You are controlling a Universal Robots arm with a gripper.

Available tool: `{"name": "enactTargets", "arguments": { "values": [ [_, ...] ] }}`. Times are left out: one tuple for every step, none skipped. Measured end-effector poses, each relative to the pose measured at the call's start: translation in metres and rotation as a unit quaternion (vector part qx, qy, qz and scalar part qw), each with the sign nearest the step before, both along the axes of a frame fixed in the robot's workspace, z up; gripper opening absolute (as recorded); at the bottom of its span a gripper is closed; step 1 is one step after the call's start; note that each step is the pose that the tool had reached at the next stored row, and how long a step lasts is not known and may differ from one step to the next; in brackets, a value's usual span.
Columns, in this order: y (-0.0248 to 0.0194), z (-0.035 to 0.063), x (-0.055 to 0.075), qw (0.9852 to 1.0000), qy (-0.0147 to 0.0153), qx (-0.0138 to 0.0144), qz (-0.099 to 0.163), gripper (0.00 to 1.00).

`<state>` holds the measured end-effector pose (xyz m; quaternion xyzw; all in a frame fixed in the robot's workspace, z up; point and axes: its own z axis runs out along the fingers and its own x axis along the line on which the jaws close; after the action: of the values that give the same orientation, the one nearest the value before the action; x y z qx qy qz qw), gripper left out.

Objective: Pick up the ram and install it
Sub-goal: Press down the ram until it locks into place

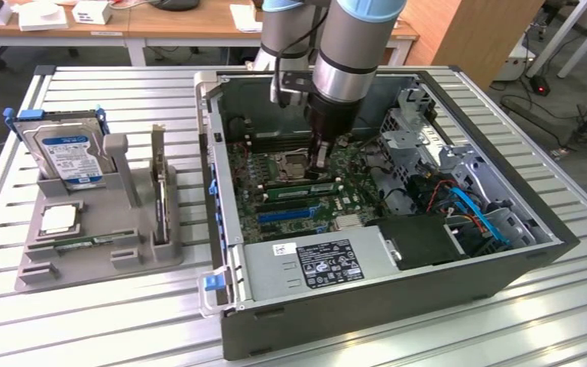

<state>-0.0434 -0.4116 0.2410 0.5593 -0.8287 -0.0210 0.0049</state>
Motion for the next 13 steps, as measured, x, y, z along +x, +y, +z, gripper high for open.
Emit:
{"name": "enactTargets", "arguments": {
  "values": [
    [0.0000,0.0000,0.0000,1.0000,0.0000,0.0000,-0.009,0.09],
    [0.0000,0.0000,0.0000,0.9998,0.0000,0.0000,-0.017,0.09],
    [0.0000,0.0000,0.0000,0.9996,0.0000,0.0000,-0.027,0.09],
    [0.0000,0.0000,0.0000,0.9994,0.0000,0.0000,-0.035,0.09],
    [0.0000,0.0000,0.0000,0.9990,0.0000,0.0000,-0.044,0.09],
    [0.0000,-0.0001,0.0000,0.9986,0.0000,0.0000,-0.053,0.09],
    [0.0000,-0.0001,0.0000,0.9981,0.0000,0.0000,-0.061,0.09],
    [0.0000,-0.0001,0.0000,0.9975,0.0000,0.0000,-0.070,0.09],
    [0.0000,-0.0001,0.0000,0.9968,0.0000,0.0000,-0.080,0.09],
    [0.0000,-0.0001,0.0000,0.9961,0.0000,0.0000,-0.088,0.09],
    [0.0000,-0.0001,0.0000,0.9953,0.0000,0.0000,-0.097,0.09],
    [0.0000,-0.0001,0.0000,0.9944,0.0000,0.0000,-0.106,0.09],
    [0.0000,-0.0001,0.0000,0.9934,0.0000,0.0000,-0.115,0.09]
  ]
}}
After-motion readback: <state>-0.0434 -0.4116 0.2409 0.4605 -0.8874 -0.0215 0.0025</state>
